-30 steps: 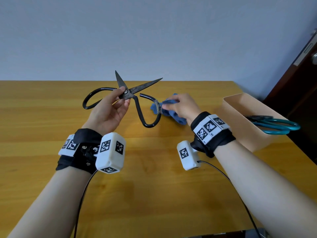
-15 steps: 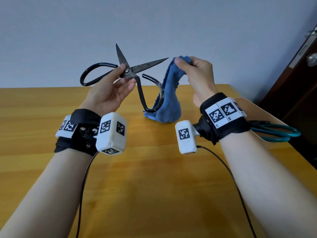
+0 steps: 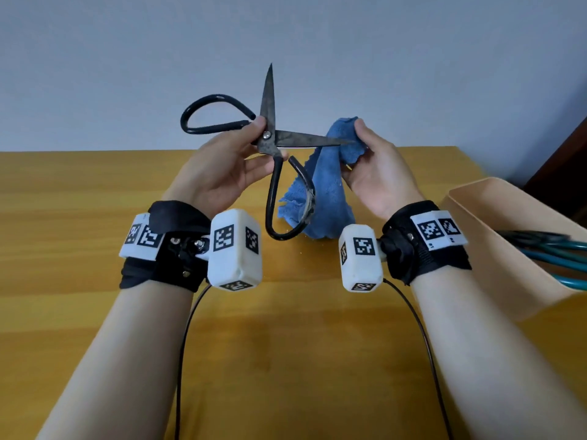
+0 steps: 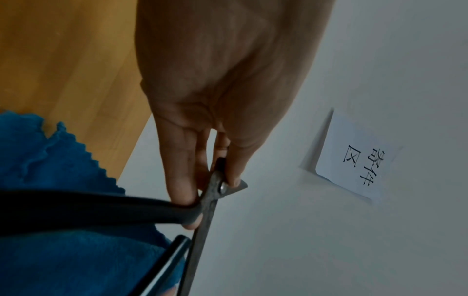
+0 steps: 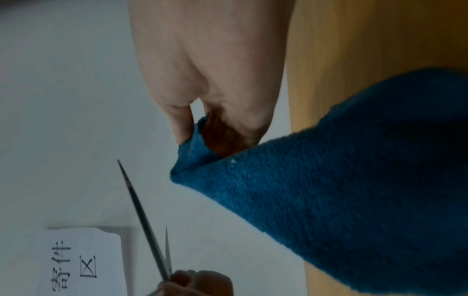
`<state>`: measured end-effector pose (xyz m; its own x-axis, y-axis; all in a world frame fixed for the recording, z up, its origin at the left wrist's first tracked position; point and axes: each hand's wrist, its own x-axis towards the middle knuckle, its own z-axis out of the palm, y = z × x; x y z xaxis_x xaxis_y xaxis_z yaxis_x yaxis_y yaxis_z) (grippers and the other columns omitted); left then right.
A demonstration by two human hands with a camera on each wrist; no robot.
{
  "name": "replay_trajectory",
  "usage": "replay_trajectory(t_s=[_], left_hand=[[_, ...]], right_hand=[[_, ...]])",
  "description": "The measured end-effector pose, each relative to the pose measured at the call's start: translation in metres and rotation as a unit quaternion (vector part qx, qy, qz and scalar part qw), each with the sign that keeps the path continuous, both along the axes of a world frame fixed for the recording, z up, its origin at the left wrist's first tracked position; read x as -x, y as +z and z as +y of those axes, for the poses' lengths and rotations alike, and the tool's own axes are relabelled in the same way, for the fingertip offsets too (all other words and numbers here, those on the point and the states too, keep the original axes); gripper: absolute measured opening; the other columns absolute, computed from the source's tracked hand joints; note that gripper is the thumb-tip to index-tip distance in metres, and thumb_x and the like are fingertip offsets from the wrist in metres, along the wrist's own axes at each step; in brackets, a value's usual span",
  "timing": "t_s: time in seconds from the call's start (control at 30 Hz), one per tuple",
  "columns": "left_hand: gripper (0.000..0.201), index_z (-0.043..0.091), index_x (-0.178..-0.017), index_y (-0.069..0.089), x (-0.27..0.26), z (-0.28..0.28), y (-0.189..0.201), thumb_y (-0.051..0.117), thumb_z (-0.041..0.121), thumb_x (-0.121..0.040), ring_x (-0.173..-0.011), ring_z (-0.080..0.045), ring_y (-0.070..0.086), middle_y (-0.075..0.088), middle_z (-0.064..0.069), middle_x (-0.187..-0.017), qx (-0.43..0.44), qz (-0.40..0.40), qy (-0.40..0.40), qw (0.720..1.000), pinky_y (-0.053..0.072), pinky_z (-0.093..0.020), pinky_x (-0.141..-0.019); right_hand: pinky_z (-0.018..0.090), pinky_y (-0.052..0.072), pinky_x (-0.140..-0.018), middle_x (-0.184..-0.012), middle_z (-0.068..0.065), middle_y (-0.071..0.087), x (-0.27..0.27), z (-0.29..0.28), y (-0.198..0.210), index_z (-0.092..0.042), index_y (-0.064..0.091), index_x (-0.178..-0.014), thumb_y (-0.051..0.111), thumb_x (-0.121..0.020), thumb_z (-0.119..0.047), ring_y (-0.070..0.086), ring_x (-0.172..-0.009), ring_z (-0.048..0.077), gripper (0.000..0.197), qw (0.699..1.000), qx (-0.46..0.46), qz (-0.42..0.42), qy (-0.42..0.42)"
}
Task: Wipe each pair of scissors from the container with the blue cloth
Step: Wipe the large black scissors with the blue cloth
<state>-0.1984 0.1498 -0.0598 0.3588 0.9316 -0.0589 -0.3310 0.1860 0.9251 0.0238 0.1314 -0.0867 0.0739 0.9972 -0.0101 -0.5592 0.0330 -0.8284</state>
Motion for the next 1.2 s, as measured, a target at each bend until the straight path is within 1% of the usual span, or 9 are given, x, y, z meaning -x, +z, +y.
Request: replay_trajectory(t_s=[0.2,0.3,0.43,0.57,0.67,0.77,0.9,1.07,1.2], left_hand=[[0.018,0.011,-0.102,0.062,-0.005,0.004,0.0,0.054,0.028,-0.103,-0.08,-0.016,0.075,0.074,-0.003,-0.097,-0.041,0.075,-0.025,0.996,0.058,-0.018,-0.064],[0.02,0.008,-0.107,0.059,-0.004,0.005,-0.004,0.054,0.027,-0.103,-0.079,-0.018,0.075,0.074,-0.009,-0.107,-0.055,0.106,-0.054,0.991,0.058,-0.02,-0.064],[0.023,0.007,-0.116,0.057,-0.004,0.007,-0.009,0.055,0.026,-0.103,-0.078,-0.018,0.075,0.073,-0.01,-0.105,-0.055,0.123,-0.067,0.989,0.058,-0.021,-0.064],[0.009,0.009,-0.105,0.06,-0.004,0.008,-0.008,0.059,0.017,-0.101,-0.075,-0.018,0.074,0.07,-0.009,-0.096,-0.068,0.149,-0.068,0.984,0.057,-0.023,-0.069],[0.019,0.005,-0.115,0.058,-0.002,0.007,-0.004,0.06,0.013,-0.099,-0.076,-0.021,0.074,0.071,-0.012,-0.094,-0.082,0.164,-0.087,0.979,0.061,-0.027,-0.072],[0.022,0.006,-0.119,0.059,-0.001,0.004,0.0,0.062,0.013,-0.098,-0.077,-0.022,0.074,0.072,-0.017,-0.103,-0.088,0.183,-0.096,0.974,0.059,-0.025,-0.069],[0.028,0.002,-0.121,0.062,0.001,0.004,0.002,0.066,0.014,-0.096,-0.079,-0.025,0.073,0.072,-0.016,-0.107,-0.088,0.192,-0.077,0.974,0.059,-0.028,-0.072],[0.028,0.001,-0.119,0.064,0.005,0.004,0.005,0.068,0.015,-0.095,-0.078,-0.024,0.074,0.073,-0.012,-0.103,-0.095,0.2,-0.062,0.973,0.058,-0.026,-0.07],[0.04,-0.003,-0.125,0.062,0.007,0.006,0.004,0.07,0.018,-0.093,-0.084,-0.029,0.074,0.072,-0.019,-0.114,-0.108,0.218,-0.047,0.969,0.058,-0.029,-0.074]], right_hand=[[0.039,0.053,-0.093,-0.1,0.009,0.068,0.009,0.003,0.001,-0.007,0.059,-0.113,0.048,-0.104,-0.03,0.067,-0.097,0.024,0.028,0.997,-0.01,-0.009,0.075],[0.047,0.042,-0.112,-0.115,0.015,0.062,0.009,0.002,-0.001,-0.003,0.058,-0.118,0.049,-0.102,-0.026,0.057,-0.118,0.031,0.029,0.996,-0.02,0.011,0.092],[0.052,0.032,-0.117,-0.119,0.015,0.057,0.003,0.0,-0.004,-0.001,0.056,-0.118,0.048,-0.101,-0.021,0.05,-0.122,0.03,0.027,0.993,-0.032,-0.008,0.114],[0.048,0.04,-0.113,-0.111,0.013,0.064,-0.001,-0.004,0.0,-0.004,0.061,-0.11,0.047,-0.101,-0.019,0.058,-0.114,0.027,0.022,0.987,-0.045,-0.054,0.147],[0.048,0.044,-0.109,-0.111,0.017,0.066,0.003,-0.005,0.004,-0.004,0.067,-0.102,0.046,-0.102,-0.019,0.061,-0.11,0.031,0.025,0.977,-0.052,-0.131,0.158],[0.042,0.05,-0.097,-0.089,0.007,0.067,0.01,-0.001,0.009,-0.01,0.066,-0.084,0.054,-0.1,-0.027,0.064,-0.09,0.022,0.027,0.98,-0.028,-0.146,0.129],[0.037,0.055,-0.088,-0.09,0.007,0.071,0.014,0.0,0.012,-0.01,0.065,-0.089,0.06,-0.094,-0.02,0.065,-0.091,0.023,0.011,0.963,-0.034,-0.239,0.117],[0.046,0.05,-0.1,-0.102,0.019,0.07,0.018,0.0,0.012,-0.007,0.066,-0.102,0.07,-0.089,-0.011,0.066,-0.1,0.032,0.015,0.931,-0.052,-0.316,0.173],[0.03,0.057,-0.08,-0.087,0.015,0.074,0.026,0.0,0.015,-0.006,0.063,-0.095,0.073,-0.085,-0.004,0.072,-0.085,0.023,0.014,0.935,-0.061,-0.31,0.163]])
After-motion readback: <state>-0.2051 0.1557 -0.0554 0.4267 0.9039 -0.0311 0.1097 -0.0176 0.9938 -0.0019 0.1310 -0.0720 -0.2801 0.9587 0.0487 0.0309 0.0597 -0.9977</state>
